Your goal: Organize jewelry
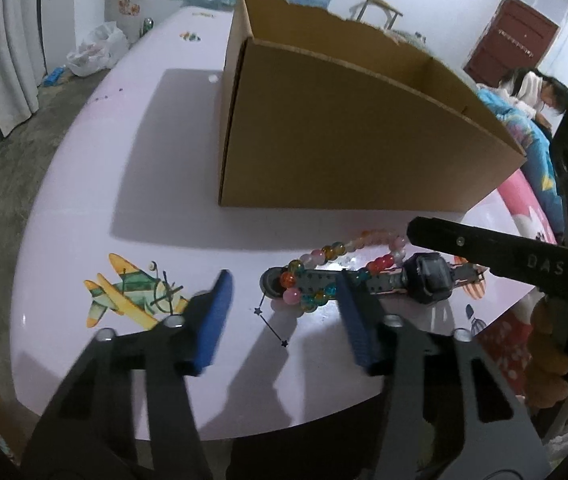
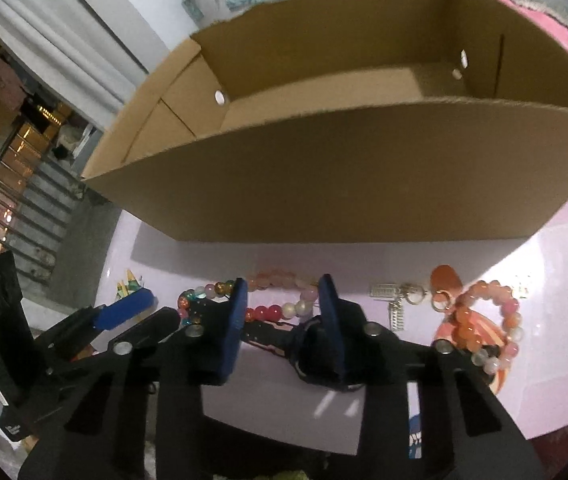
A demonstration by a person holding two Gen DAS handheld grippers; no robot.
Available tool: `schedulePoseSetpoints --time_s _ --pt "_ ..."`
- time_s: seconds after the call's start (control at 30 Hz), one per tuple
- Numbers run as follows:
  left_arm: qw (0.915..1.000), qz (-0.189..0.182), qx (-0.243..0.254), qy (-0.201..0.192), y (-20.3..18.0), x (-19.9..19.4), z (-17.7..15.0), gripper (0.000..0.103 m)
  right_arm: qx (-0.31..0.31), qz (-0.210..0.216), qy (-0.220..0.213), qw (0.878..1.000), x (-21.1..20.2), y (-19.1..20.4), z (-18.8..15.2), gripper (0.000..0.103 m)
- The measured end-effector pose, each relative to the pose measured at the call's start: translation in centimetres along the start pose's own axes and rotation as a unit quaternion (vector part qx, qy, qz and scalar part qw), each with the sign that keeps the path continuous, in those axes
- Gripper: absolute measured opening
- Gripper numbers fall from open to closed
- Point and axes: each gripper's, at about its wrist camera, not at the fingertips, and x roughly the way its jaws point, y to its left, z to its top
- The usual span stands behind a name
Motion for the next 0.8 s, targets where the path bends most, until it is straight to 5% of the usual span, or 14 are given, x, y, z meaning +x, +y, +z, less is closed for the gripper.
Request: schedulePoseSetpoints --time_s 0.37,0.8 --pt "0.9996 0.005 -0.004 0.026 0.3 1.2 0.4 0.033 -0.001 -0.033 0.036 0.999 2.7 -0.2 0.3 0.022" --pt "0.9992 0.026 0.004 0.029 -0.4 1.5 0.7 0.02 -0.041 -0.066 0.028 0.997 4.2 2.6 -0.1 0.01"
